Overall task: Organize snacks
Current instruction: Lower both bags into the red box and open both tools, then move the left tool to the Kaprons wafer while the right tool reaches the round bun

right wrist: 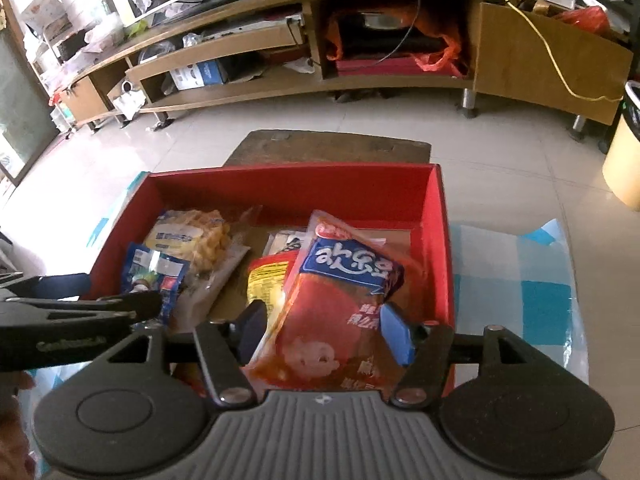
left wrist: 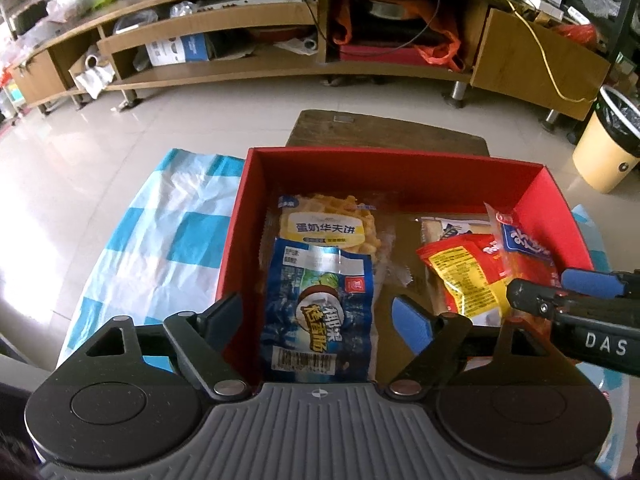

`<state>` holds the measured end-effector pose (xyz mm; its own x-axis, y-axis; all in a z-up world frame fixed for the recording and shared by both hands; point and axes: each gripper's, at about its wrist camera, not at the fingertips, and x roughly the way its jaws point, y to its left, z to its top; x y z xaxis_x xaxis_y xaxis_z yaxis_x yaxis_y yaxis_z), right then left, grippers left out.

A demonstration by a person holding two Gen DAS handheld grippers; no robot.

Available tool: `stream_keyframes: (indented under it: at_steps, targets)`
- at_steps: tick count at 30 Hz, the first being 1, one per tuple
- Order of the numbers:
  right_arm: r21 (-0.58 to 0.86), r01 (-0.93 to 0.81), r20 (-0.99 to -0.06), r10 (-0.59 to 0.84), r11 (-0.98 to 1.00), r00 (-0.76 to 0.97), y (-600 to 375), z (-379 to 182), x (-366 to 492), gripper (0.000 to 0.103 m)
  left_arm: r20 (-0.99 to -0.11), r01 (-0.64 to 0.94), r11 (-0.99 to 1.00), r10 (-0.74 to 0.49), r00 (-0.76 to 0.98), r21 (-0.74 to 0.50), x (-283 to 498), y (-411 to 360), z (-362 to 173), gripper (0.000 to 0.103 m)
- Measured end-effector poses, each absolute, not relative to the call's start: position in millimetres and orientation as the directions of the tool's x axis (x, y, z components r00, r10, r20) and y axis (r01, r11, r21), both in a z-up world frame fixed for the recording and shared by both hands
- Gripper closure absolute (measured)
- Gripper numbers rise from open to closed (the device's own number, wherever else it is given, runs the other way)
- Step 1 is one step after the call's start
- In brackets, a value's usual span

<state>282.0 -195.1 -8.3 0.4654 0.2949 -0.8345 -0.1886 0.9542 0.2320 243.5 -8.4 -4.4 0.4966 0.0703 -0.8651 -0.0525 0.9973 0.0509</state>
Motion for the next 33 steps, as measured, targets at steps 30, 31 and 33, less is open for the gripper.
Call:
stream_keyframes:
  at_steps: [30,31,33]
  targets:
    - [0.319,-0.074,-0.827,0.316,0.945,0.465,-263.2,15.5,212.1,0.041,-0.892,-0.040,0.999,-0.014,0.452,-0.036,179.7,-6.8,-4.0,0.011]
    - [0.316,-0.083,-0.829,0.317,0.945,0.460,-261.3,15.1,208.2,0.041,-0.894,-0.040,0.999,-0.014,0.448,-0.036,177.0,-7.9,-5.5,0.011]
    - [0.308,-0.093,-0.836,0.316,0.947,0.448,-258.5,13.2,201.0,0.041,-0.897,-0.042,0.998,-0.015,0.442,-0.037,172.6,-8.9,-7.6,0.011]
